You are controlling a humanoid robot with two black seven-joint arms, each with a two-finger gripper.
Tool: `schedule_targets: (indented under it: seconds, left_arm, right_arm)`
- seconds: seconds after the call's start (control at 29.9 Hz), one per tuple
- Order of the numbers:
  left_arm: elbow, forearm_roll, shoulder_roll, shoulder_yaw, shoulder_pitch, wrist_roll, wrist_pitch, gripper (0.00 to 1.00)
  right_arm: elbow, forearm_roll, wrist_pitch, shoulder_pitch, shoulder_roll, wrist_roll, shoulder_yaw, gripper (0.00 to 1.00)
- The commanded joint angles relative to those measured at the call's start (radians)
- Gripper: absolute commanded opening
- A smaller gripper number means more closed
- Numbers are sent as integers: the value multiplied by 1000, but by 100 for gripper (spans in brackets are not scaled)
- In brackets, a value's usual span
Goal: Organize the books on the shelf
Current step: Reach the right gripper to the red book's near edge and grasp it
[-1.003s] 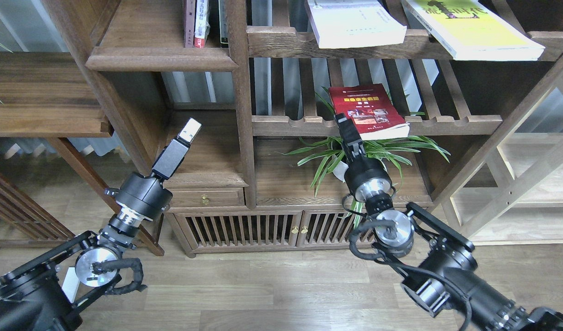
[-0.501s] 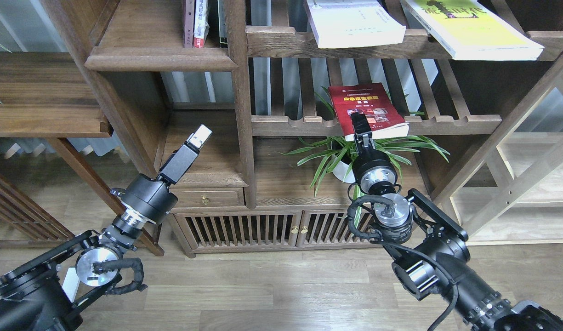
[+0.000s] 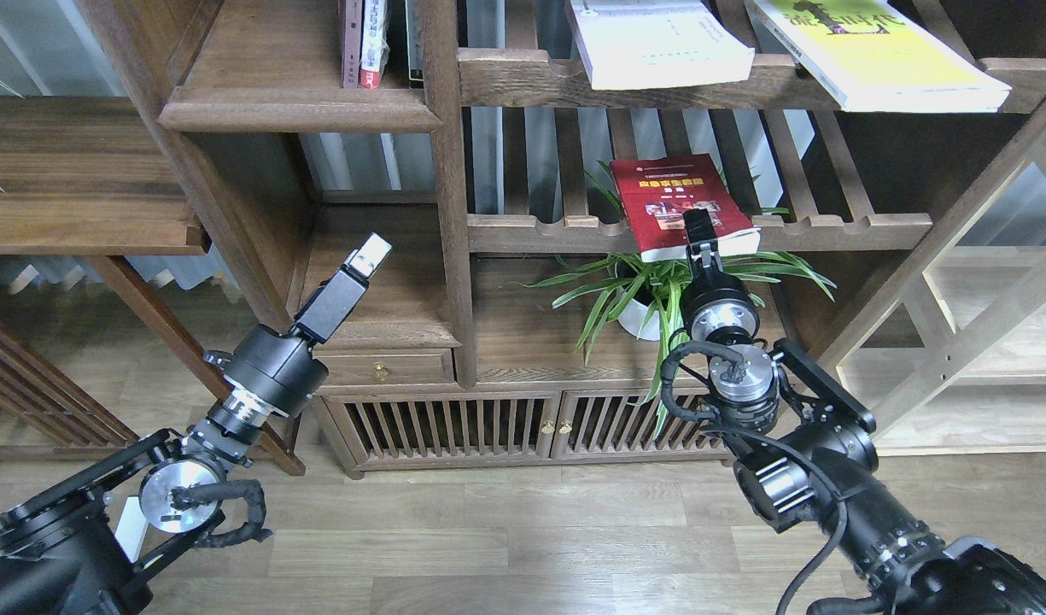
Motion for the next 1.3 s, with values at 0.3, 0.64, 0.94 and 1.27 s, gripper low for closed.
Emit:
schedule_targets:
  seconds: [0.3,0.64,0.94,1.27]
  left_arm:
    - [7,0,1,-3,0,0,0,99]
    - [10,0,4,-3,0,0,0,99]
    - [10,1,2,-1,2,1,0,99]
    - [10,26,7,-3,2,1,0,99]
  right_arm:
    - [-69,0,-4,66,23,-31,9,99]
    - [-91,0,6,66,23,-54,12,87]
    - [-97,-1,149,54,28,-83,40,43]
    - [-177,-2,452,5,29,-84,29,3]
